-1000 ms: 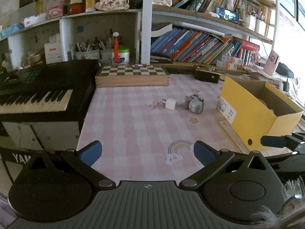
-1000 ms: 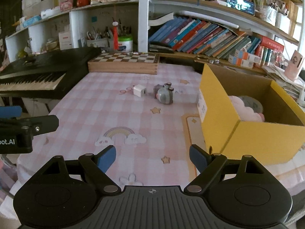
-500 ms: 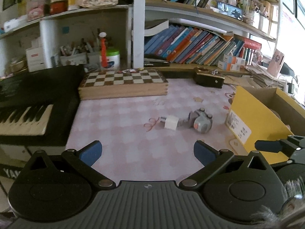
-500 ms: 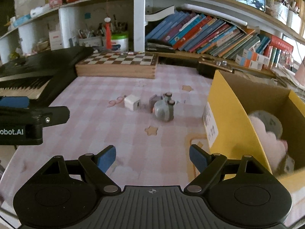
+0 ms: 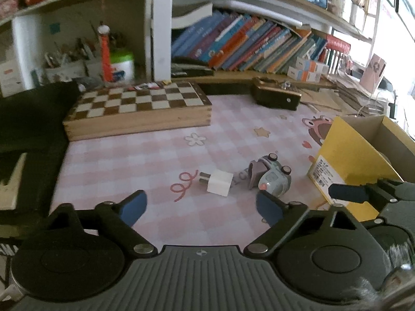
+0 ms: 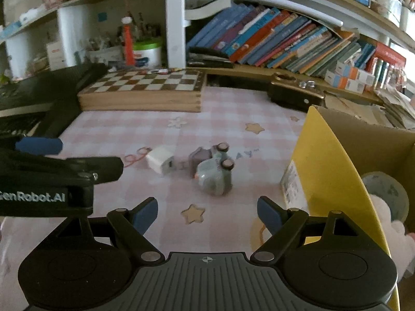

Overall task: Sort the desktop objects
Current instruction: 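Grasp the white cube with the left tool while the right tool grasps the grey toy truck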

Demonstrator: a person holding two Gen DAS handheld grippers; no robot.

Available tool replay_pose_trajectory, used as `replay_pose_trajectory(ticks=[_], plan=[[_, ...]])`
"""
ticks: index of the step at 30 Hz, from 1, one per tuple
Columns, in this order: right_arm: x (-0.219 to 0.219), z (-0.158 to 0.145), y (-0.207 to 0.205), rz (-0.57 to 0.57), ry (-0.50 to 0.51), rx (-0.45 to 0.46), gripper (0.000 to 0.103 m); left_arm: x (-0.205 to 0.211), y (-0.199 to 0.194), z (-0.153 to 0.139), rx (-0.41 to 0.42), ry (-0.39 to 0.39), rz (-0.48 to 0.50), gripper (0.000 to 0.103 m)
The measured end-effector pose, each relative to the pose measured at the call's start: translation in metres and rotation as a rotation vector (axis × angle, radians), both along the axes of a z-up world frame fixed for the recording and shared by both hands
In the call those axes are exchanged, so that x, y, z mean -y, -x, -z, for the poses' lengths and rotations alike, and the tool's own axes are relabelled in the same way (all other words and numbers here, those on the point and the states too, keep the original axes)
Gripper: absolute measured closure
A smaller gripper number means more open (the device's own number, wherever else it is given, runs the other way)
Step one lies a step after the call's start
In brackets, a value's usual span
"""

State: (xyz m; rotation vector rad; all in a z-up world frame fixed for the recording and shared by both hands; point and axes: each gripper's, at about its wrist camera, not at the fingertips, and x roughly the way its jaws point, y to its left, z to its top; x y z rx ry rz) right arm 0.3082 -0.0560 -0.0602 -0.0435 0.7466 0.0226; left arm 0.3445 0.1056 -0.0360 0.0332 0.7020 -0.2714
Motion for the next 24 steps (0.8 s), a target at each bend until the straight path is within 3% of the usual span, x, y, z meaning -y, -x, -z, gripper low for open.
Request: replay_pose_trajectory(ticks=[15, 19, 24], plan=[[0.010, 0.023, -0.052, 0.011, 0.019, -0.064, 0.020, 0.035, -0.084, 0.044, -0.125, -0.041, 0.130, 0.038], [0.008, 0.029, -0.061, 0.001, 0.032, -0.084, 0.020, 0.037, -0.096, 0.053, -0.153, -0.042, 0.151, 0.061], [0.008, 0.034, -0.072, 0.000, 0.033, -0.095, 0.020, 0.029, -0.097, 0.049, -0.149, -0.056, 0.142, 0.062]])
